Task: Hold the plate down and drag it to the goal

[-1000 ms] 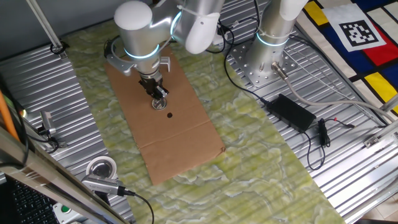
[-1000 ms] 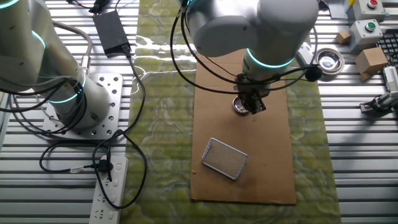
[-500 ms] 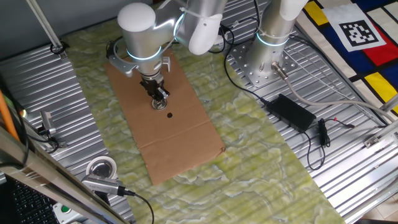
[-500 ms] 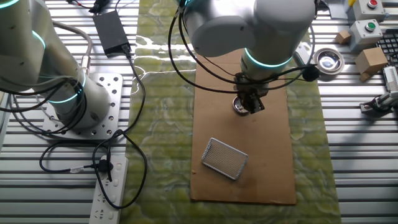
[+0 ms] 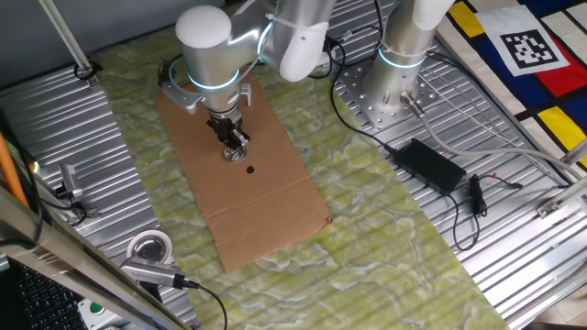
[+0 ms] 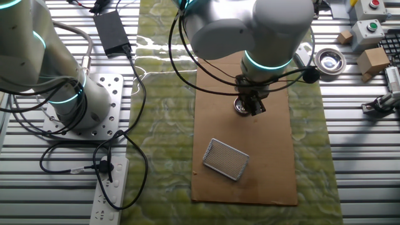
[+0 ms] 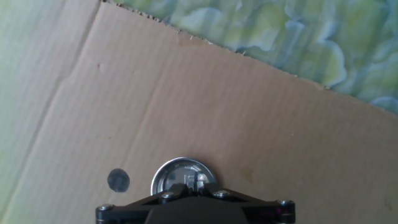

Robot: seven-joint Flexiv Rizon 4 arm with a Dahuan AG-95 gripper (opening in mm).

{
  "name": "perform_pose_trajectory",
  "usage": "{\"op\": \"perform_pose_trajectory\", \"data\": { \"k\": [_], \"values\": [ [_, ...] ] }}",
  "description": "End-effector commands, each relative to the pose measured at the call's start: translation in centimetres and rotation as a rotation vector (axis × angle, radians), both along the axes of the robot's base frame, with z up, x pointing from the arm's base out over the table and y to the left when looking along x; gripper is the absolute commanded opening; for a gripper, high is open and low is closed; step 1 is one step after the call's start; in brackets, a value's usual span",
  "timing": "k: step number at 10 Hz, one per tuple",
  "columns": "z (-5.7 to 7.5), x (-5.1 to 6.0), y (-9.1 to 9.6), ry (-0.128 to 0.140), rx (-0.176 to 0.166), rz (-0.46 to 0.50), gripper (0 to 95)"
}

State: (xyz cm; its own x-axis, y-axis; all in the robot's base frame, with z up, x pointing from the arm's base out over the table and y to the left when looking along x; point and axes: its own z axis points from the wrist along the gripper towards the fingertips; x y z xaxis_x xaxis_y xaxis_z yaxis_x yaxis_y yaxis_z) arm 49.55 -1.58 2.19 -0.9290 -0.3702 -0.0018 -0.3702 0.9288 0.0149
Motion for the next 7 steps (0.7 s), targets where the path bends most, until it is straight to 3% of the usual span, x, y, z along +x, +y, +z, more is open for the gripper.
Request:
{"op": "perform_pose_trajectory", "data": {
  "k": [1,7],
  "values": [
    [-0.25,-0.04,-0.47,-0.01,0.001,0.012,0.0],
    [-0.15,-0.36,-1.4,-0.014,-0.001,0.033,0.0]
  ]
}}
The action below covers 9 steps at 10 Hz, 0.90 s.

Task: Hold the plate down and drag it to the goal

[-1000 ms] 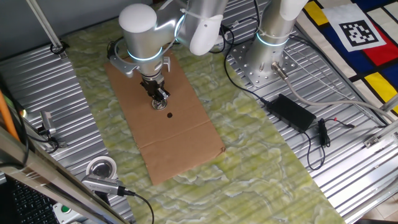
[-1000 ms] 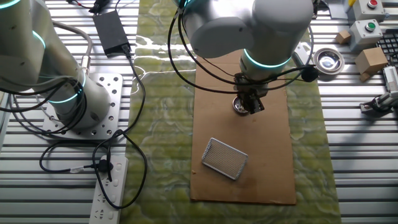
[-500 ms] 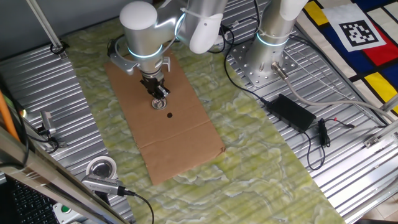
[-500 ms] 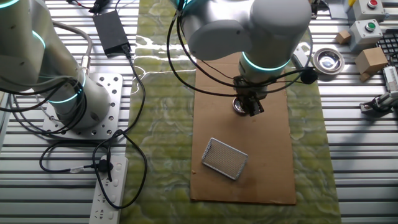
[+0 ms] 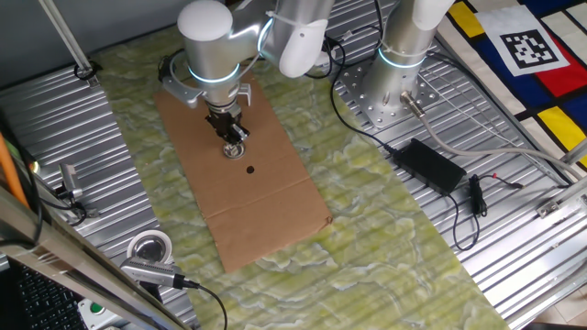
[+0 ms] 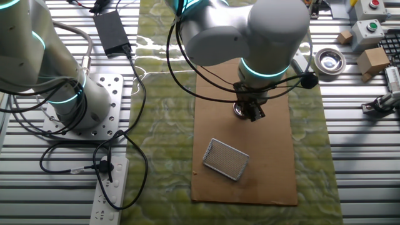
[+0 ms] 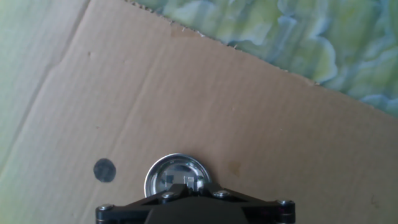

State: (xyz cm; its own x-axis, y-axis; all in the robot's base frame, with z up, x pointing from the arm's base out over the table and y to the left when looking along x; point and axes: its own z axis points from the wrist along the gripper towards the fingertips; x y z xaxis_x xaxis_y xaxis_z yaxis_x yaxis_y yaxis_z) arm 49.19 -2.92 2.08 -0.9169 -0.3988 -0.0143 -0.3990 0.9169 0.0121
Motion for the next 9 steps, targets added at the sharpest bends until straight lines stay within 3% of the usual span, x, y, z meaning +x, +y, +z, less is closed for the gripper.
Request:
{"op": "perform_pose_trajectory", "data": {
  "k": [1,9],
  "values": [
    [-0.04,-0.05,-0.1,-0.001,-0.004,0.002,0.0],
    [0.06,-0.61,-0.93,-0.001,-0.005,0.02,0.0]
  ]
}}
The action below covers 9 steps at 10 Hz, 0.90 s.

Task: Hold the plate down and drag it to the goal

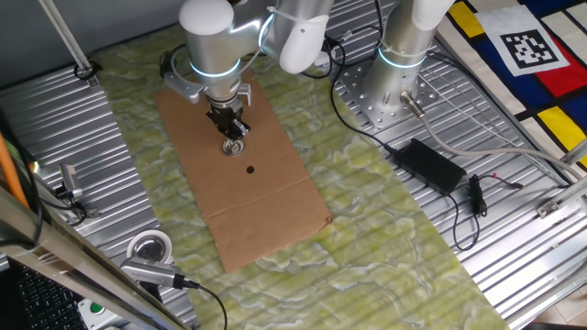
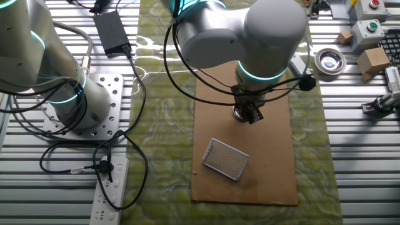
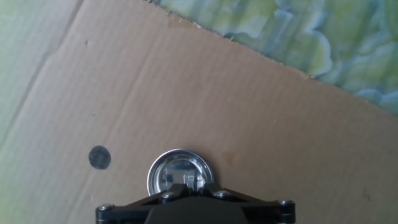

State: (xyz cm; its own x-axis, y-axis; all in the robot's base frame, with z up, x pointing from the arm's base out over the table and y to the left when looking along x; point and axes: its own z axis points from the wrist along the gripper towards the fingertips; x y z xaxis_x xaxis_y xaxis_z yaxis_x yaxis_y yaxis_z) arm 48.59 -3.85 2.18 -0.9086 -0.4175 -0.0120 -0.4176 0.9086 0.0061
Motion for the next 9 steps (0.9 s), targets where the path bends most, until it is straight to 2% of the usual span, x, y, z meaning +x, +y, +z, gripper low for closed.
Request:
{"op": "perform_pose_trajectory", "data": {
  "k": [1,9],
  "values": [
    [-0.09,-0.1,-0.04,0.0,0.001,0.001,0.0],
    [-0.08,-0.42,-0.76,-0.001,0.0,0.017,0.0]
  ]
}}
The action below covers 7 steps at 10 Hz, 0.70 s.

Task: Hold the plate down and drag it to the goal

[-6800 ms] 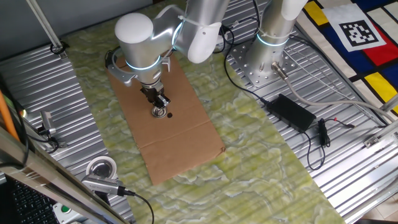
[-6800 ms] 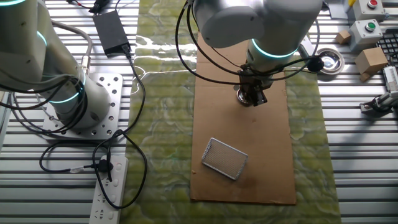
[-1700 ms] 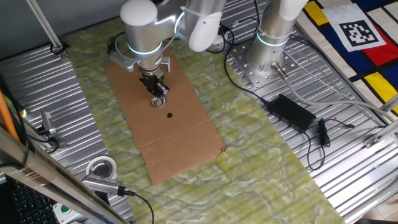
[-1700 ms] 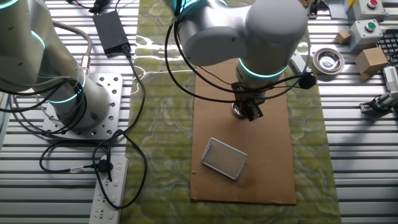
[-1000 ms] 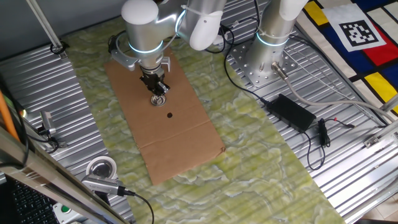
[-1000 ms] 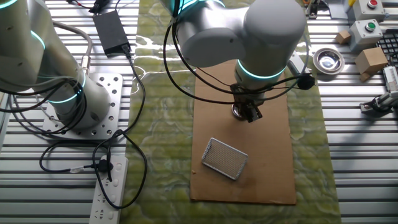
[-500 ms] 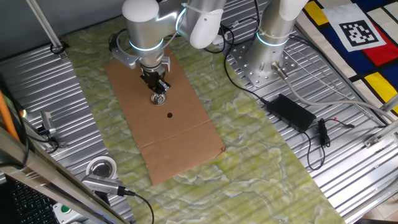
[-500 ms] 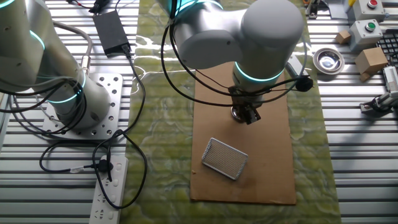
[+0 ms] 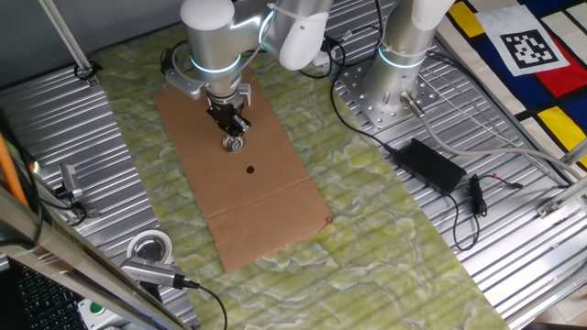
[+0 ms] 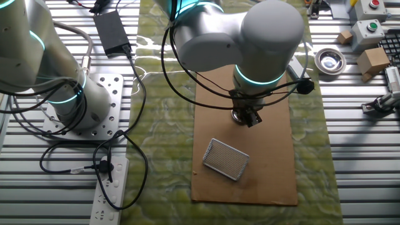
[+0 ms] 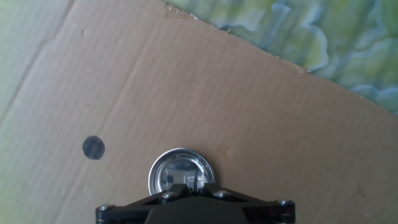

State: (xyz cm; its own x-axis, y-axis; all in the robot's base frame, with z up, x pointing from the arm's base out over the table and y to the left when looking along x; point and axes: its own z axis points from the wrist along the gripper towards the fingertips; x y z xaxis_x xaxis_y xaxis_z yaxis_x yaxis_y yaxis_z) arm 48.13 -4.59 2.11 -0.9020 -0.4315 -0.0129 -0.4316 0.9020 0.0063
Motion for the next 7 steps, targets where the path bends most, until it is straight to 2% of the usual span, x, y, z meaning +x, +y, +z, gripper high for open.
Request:
{"op": "perform_pose_trajectory", "data": {
  "k": [1,7],
  "values": [
    [0.02,0.01,-0.13,-0.001,-0.001,0.005,0.0],
    [0.08,-0.13,-0.3,-0.004,-0.004,0.011,0.0]
  ]
}}
